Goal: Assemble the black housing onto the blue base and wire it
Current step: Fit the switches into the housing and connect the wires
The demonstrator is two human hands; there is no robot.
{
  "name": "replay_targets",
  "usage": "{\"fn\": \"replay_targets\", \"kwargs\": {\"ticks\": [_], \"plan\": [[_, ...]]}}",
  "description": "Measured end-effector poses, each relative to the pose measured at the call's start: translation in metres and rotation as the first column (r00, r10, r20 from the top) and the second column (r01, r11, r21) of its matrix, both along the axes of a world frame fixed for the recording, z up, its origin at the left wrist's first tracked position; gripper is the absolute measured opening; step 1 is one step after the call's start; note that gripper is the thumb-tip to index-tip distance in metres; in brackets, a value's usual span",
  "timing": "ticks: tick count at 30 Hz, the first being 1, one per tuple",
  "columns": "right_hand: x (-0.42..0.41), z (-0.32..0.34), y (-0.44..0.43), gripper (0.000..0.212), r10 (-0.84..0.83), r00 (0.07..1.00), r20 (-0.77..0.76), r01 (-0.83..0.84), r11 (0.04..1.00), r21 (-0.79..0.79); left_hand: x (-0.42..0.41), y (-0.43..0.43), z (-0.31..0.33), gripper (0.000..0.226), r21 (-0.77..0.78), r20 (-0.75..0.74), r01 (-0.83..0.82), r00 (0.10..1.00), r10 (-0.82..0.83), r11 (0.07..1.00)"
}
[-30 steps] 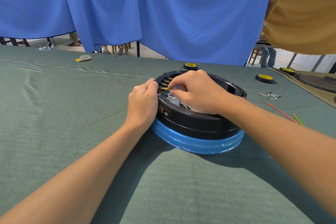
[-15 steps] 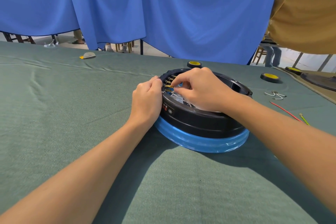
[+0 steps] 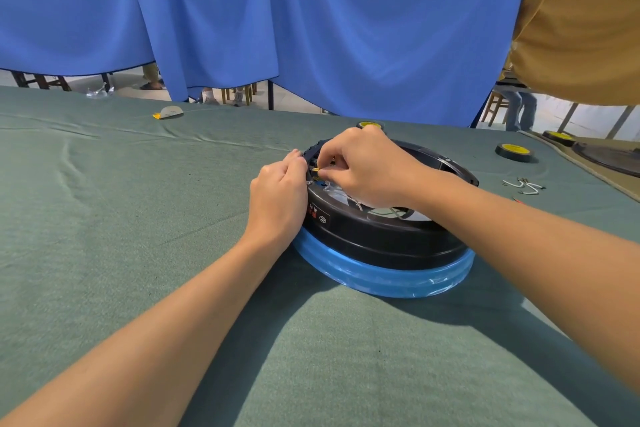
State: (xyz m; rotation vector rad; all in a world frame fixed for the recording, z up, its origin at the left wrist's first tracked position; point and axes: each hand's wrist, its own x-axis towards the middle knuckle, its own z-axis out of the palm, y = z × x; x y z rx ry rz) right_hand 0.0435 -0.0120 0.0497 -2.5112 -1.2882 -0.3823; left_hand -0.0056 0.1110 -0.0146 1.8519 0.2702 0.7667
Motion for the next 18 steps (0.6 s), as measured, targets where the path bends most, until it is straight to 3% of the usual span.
{"fn": "replay_targets", "kwargs": {"ticks": [5, 9, 14, 16, 18], "plan": [[-0.004, 0.001, -0.004, 0.017, -0.008, 0.998, -0.055, 0.009, 1.0, 0.001, -0.004, -0.002, 0.005, 0.038, -0.013, -0.008, 0.05, 0.999, -0.051, 0.999], [-0.01, 0.007, -0.021, 0.021, -0.027, 0.994, -0.104, 0.031, 0.999, 0.033, -0.006, -0.003, 0.015, 0.054, -0.092, -0.034, 0.115, 0.992, -0.119, 0.989], [-0.006, 0.005, -0.076, 0.02, -0.141, 0.984, -0.107, 0.147, 0.987, 0.057, 0.003, 0.001, 0.027, 0.035, -0.123, -0.071, 0.047, 0.996, -0.056, 0.991], [-0.004, -0.002, -0.094, 0.021, -0.167, 0.978, -0.129, 0.191, 0.959, 0.207, 0.005, -0.003, 0.033, 0.031, -0.047, -0.122, -0.003, 0.993, -0.003, 0.999], [-0.006, -0.01, -0.104, 0.022, -0.16, 0.971, -0.177, 0.223, 0.871, 0.438, 0.006, -0.013, 0.043, 0.026, 0.121, -0.191, -0.029, 0.98, 0.052, 0.992]]}}
